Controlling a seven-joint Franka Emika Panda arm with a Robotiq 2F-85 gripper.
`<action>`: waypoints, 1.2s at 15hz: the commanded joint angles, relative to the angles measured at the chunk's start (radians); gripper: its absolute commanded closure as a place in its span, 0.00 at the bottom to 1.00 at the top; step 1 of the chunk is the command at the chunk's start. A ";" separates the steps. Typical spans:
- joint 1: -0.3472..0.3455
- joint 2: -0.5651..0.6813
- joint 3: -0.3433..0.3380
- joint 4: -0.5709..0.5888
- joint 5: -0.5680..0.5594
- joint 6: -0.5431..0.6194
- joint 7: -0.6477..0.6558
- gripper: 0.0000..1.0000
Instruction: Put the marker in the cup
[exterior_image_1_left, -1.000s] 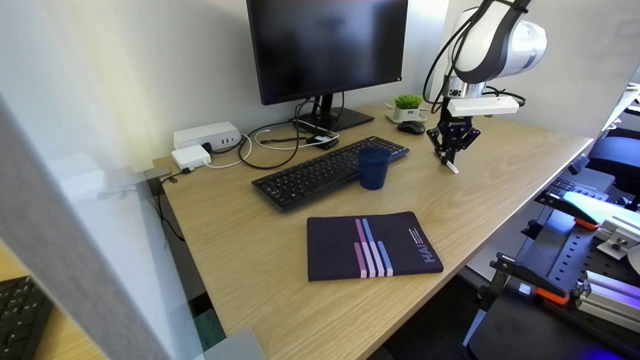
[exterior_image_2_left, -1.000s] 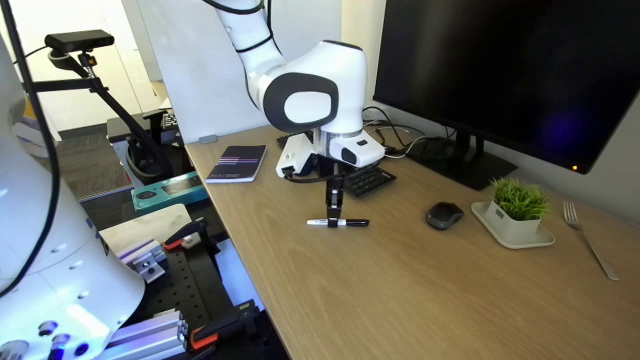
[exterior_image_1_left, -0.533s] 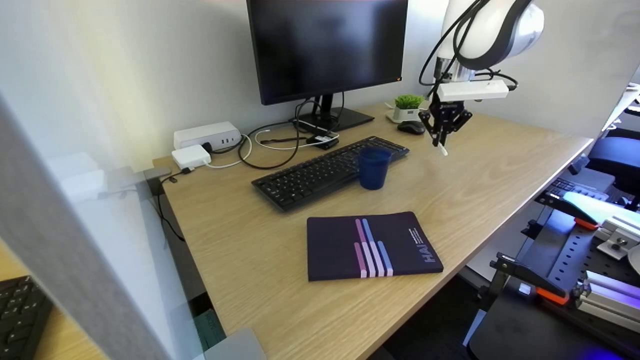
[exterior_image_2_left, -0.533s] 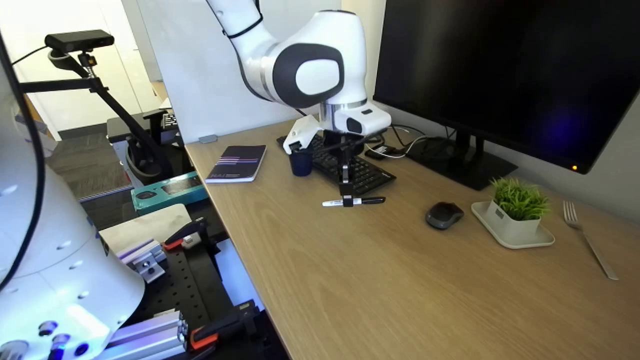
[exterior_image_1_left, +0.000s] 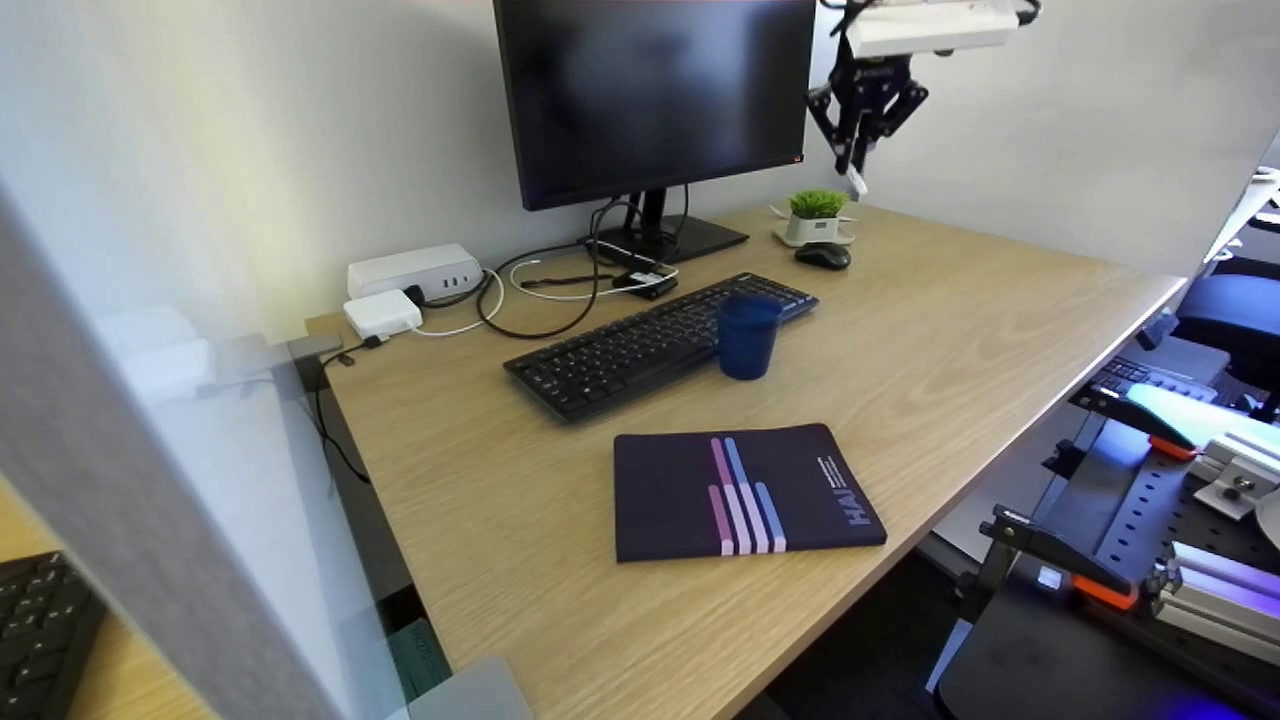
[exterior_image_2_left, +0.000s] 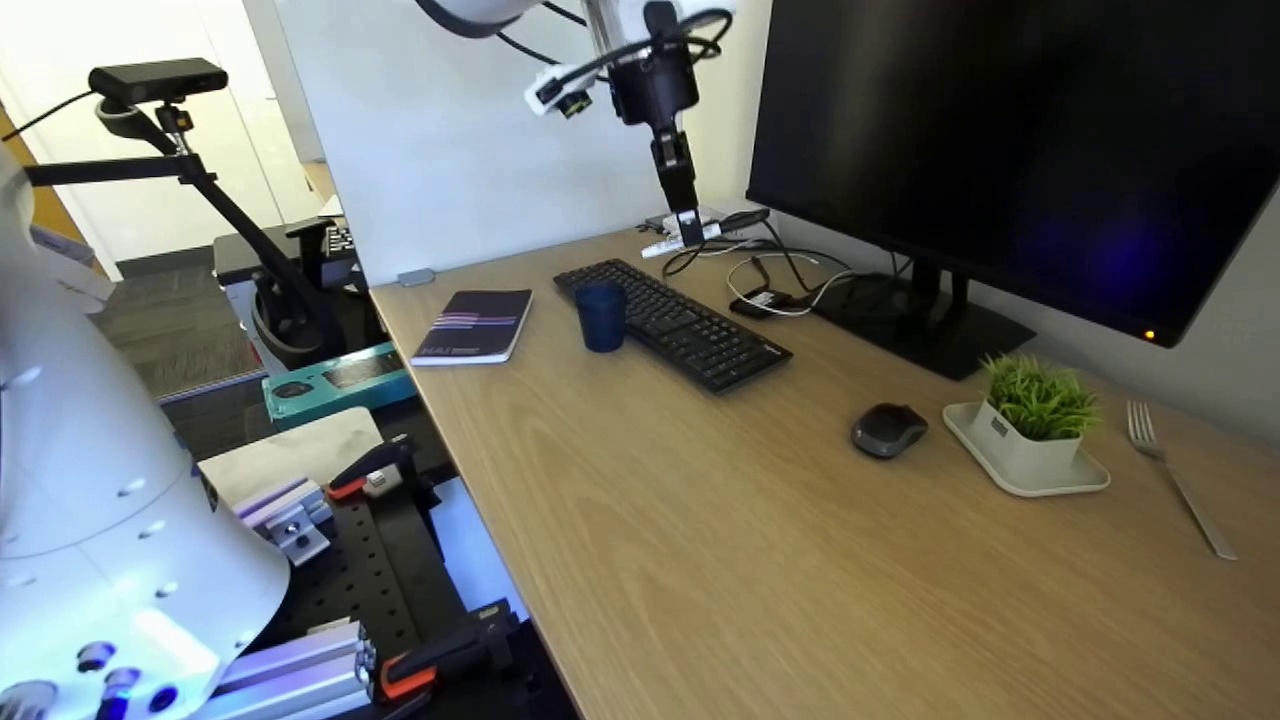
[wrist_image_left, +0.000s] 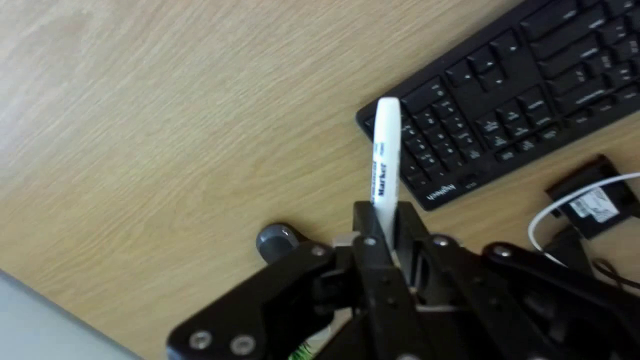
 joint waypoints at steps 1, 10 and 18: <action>-0.032 -0.073 0.124 0.049 -0.032 -0.124 0.037 0.97; -0.023 -0.073 0.324 0.174 -0.144 -0.275 0.259 0.97; 0.021 0.012 0.376 0.232 -0.259 -0.312 0.464 0.97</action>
